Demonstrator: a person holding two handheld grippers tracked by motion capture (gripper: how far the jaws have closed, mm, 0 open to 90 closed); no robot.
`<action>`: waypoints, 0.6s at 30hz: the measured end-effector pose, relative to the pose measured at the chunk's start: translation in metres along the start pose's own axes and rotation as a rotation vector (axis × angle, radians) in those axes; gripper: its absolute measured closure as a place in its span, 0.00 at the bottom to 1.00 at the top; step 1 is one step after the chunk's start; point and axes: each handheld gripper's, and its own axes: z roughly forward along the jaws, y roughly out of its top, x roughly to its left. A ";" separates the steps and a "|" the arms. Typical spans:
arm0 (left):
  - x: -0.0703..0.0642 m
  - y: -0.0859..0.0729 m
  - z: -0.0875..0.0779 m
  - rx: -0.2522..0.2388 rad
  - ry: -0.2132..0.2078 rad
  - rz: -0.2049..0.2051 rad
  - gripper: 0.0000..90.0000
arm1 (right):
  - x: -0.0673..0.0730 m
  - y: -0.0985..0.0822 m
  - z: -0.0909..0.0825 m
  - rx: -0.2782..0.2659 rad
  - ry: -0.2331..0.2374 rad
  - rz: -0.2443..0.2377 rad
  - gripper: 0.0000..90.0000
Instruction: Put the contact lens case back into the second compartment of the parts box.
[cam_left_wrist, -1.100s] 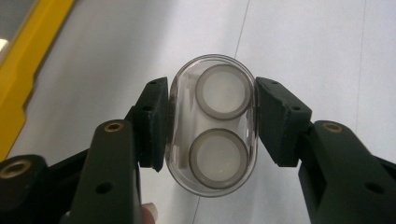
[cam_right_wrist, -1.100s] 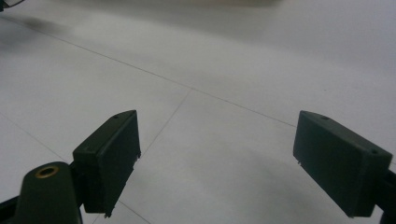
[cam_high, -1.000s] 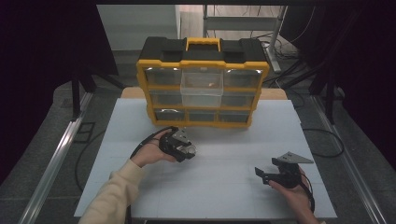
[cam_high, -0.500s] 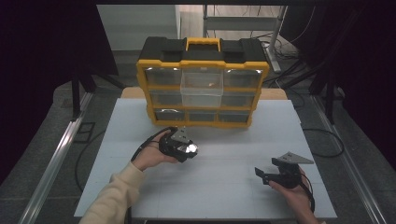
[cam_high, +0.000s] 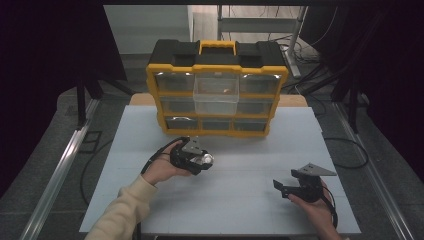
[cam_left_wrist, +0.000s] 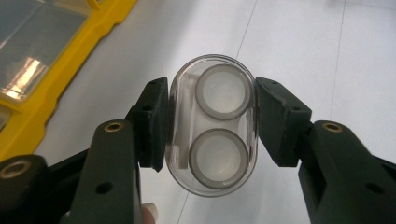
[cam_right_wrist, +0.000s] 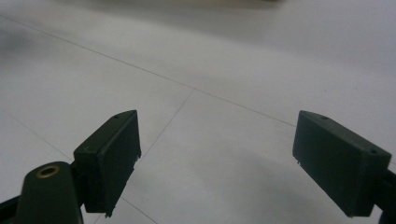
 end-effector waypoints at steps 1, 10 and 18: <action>0.000 0.001 -0.002 -0.011 0.003 -0.005 0.53 | 0.000 0.000 0.000 0.000 0.000 0.000 0.17; -0.004 0.005 -0.011 -0.058 0.020 -0.007 0.53 | 0.001 0.000 0.001 0.004 -0.002 -0.003 0.17; -0.002 0.004 -0.023 -0.099 0.038 -0.035 0.53 | 0.000 0.000 0.000 0.004 -0.003 -0.003 0.17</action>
